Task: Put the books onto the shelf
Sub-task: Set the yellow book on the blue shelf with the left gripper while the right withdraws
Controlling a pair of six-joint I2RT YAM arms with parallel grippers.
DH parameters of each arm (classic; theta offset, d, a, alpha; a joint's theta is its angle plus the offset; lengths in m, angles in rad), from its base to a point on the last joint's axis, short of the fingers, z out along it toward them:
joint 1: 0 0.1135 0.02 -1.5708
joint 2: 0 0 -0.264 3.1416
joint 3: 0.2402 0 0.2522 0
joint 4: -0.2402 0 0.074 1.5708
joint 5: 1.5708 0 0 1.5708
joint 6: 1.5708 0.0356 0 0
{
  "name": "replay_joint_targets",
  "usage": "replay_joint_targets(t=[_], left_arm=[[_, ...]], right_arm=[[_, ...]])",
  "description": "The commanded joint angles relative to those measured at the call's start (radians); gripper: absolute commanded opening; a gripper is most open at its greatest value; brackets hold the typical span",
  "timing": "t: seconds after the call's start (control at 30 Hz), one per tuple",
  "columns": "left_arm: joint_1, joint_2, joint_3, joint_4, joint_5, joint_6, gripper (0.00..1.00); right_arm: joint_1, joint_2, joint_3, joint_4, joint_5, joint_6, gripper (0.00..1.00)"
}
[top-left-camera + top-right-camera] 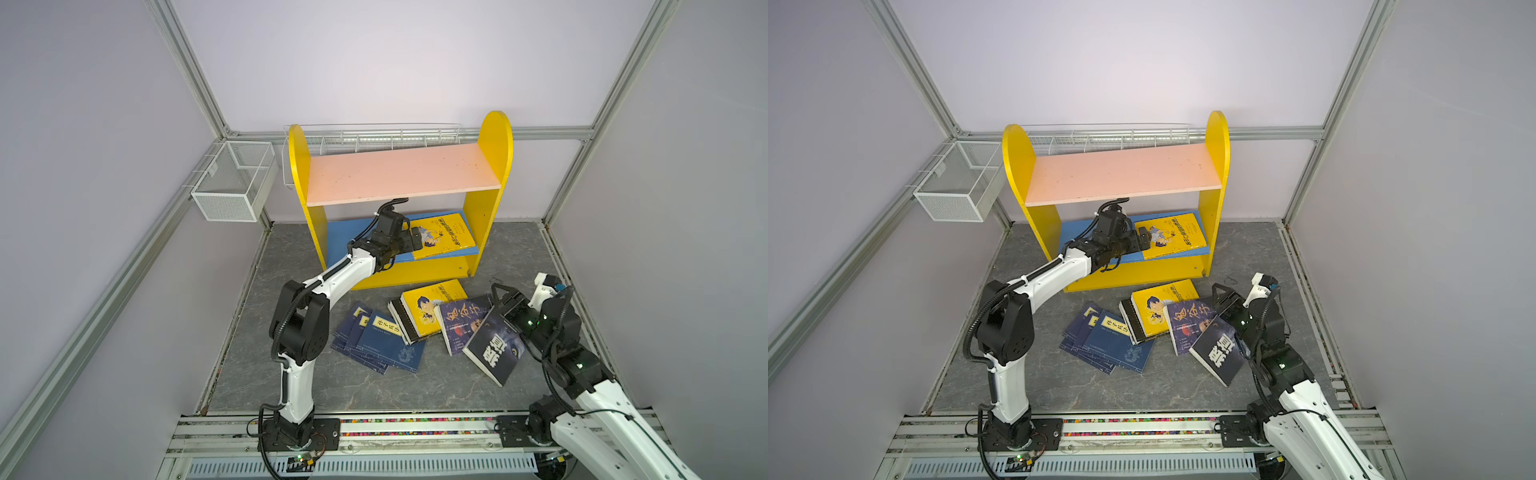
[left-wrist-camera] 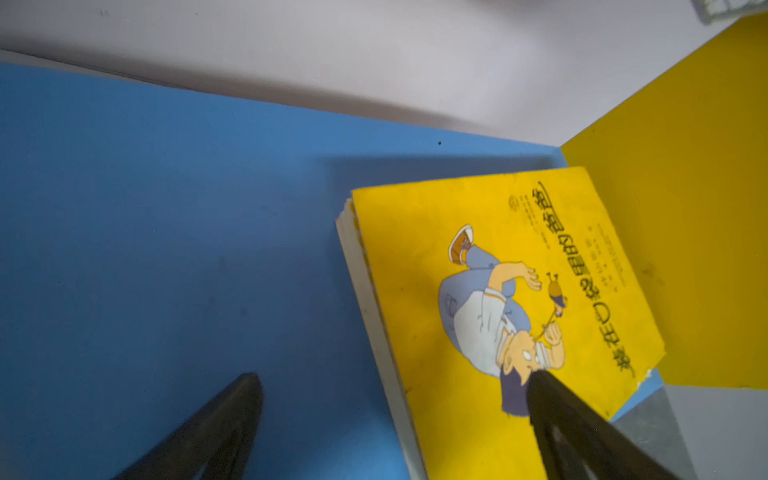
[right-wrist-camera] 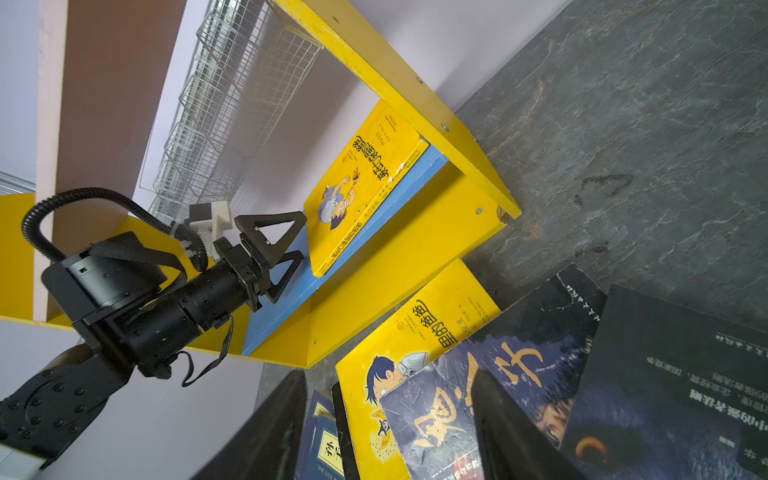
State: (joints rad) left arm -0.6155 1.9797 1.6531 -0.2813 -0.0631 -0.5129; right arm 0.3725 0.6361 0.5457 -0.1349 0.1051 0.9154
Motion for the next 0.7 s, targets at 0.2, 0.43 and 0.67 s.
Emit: replay_joint_targets(t=[0.2,0.43,0.67], left_arm=[[-0.073,-0.098,-0.108,-0.068,-0.047,0.086,1.00],[-0.073,-0.067,-0.075,-0.081,-0.041,0.141,0.97],[-0.062,0.029,0.052,-0.115,0.010,0.146,0.86]], right_arm=[[-0.006,0.042,-0.006,-0.048,-0.002,-0.003,0.66],[-0.006,0.067,0.015,-0.048,-0.018,-0.015,0.66],[-0.006,0.071,0.019,-0.051,-0.022,-0.021,0.66]])
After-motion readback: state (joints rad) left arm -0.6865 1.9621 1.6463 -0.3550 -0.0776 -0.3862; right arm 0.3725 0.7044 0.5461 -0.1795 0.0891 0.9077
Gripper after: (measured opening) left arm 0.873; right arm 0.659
